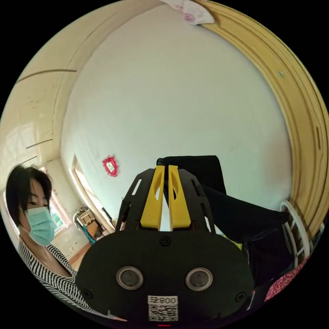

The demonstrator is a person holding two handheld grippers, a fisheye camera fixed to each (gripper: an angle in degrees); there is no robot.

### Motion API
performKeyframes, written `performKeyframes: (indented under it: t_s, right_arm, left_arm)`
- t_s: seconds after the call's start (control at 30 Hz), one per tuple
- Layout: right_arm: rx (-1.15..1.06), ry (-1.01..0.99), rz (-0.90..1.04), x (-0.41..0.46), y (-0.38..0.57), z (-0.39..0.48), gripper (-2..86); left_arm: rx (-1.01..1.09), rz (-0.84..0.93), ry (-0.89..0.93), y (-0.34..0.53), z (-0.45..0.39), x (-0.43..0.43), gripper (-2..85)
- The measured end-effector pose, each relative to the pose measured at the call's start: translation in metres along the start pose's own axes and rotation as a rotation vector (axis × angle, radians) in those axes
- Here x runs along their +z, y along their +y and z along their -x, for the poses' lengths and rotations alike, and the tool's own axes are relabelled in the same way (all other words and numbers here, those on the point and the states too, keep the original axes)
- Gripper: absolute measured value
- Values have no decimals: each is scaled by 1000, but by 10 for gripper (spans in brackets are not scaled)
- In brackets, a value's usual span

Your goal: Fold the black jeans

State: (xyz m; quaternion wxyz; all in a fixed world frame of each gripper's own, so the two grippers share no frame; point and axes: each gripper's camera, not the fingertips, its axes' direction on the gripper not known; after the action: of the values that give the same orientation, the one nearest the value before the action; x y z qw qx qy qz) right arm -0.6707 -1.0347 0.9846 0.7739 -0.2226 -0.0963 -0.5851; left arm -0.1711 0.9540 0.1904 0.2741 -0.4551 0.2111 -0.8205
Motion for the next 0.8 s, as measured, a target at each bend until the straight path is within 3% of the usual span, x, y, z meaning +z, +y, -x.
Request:
performKeyframes:
  t_s: [0.17, 0.33, 0.57, 0.73, 0.8]
  right_arm:
    - [-122, -144, -19, 50, -46, 131, 11]
    - [-187, -275, -46, 99, -63, 256, 11]
    - [-86, -485, -7, 185, -19, 361, 11]
    - [41, -644, 114, 276, 44, 396, 12]
    - [76, -709, 176, 319, 76, 418, 12]
  left_arm:
    - [80, -193, 5, 51, 19, -85, 15]
    - [216, -361, -131, 100, 16, -194, 64]
    - [297, -602, -609, 213, 14, -354, 132]
    - [241, -541, -775, 283, 70, -416, 123]
    - [177, -507, -780, 323, 102, -429, 58]
